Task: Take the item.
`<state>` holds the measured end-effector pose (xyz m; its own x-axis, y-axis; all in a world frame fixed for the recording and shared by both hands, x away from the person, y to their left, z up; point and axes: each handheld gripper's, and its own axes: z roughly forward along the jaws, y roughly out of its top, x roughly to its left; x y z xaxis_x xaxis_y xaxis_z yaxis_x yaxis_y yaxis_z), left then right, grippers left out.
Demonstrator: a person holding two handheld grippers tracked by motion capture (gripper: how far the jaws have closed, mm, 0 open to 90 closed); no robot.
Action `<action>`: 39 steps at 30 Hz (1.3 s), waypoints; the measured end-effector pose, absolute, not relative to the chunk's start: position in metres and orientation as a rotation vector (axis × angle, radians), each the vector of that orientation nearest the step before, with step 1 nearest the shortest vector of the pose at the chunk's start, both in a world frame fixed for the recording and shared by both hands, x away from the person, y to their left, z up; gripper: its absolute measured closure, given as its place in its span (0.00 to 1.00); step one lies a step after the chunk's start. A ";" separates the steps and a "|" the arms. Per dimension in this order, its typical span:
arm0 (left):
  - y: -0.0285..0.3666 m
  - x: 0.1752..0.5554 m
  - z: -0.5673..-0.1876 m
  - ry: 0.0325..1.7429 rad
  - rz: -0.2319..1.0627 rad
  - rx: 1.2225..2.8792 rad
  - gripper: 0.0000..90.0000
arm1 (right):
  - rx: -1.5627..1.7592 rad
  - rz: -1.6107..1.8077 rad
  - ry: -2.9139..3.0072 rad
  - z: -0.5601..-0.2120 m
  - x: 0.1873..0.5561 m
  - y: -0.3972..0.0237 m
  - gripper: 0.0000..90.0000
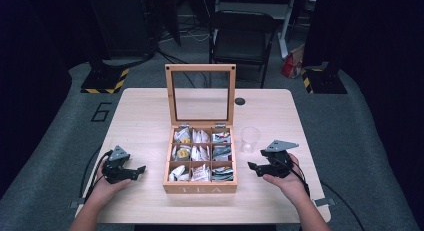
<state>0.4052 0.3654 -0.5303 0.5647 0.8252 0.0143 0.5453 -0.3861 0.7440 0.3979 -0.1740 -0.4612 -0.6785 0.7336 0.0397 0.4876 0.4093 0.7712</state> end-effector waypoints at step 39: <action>0.365 0.405 -0.531 1.095 0.504 2.086 0.15 | 0.923 1.186 2.405 -0.416 0.419 -0.130 0.31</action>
<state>0.4052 0.3653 -0.5305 0.5639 0.8257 0.0118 0.5462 -0.3836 0.7447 0.4192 -0.1303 -0.4158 -0.7467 0.6651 0.0101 0.4130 0.4515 0.7909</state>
